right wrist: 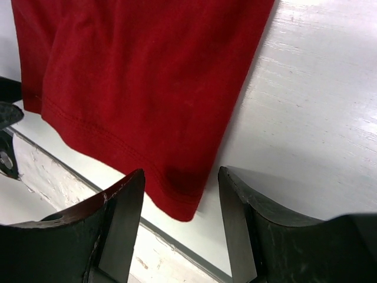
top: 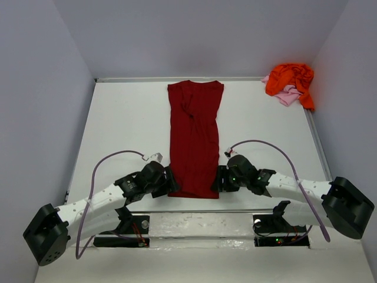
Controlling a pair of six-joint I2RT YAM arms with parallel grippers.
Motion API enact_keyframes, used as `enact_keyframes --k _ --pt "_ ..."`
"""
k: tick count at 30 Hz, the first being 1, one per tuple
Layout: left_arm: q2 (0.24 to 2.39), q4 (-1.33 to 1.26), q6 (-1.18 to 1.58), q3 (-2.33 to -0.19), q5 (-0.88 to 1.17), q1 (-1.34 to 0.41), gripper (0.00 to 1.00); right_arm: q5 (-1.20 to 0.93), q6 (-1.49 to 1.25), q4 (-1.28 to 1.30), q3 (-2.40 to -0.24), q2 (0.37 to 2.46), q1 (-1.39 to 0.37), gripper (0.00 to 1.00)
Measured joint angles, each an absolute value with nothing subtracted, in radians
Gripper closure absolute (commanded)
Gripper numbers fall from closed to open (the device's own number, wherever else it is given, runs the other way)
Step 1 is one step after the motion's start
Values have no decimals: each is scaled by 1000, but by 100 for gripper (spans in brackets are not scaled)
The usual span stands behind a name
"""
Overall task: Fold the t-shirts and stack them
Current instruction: Fold the tshirt
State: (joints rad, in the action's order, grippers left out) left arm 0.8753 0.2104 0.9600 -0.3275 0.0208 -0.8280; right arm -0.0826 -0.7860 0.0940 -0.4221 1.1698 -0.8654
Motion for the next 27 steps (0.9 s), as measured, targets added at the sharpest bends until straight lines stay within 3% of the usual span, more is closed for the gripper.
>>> enact_keyframes --k 8,13,19,22,23,27 --pt "867 238 1001 -327 19 -881 49 -122 -790 20 -425 1220 -867 44" --pt "869 245 1014 -327 14 -899 68 -140 -790 -1 -425 1232 -873 47" --pt "894 255 1020 -328 -1 -909 88 -145 -789 -2 -425 1232 -873 69" --pt "903 265 1018 -328 -14 -909 97 -149 -791 -6 -425 1232 -873 89" --pt "903 268 1018 -328 -16 -909 100 -150 -791 -8 -425 1233 -873 100" --pt "903 275 1018 -328 -27 -909 100 -151 -791 -9 -424 1233 -873 100"
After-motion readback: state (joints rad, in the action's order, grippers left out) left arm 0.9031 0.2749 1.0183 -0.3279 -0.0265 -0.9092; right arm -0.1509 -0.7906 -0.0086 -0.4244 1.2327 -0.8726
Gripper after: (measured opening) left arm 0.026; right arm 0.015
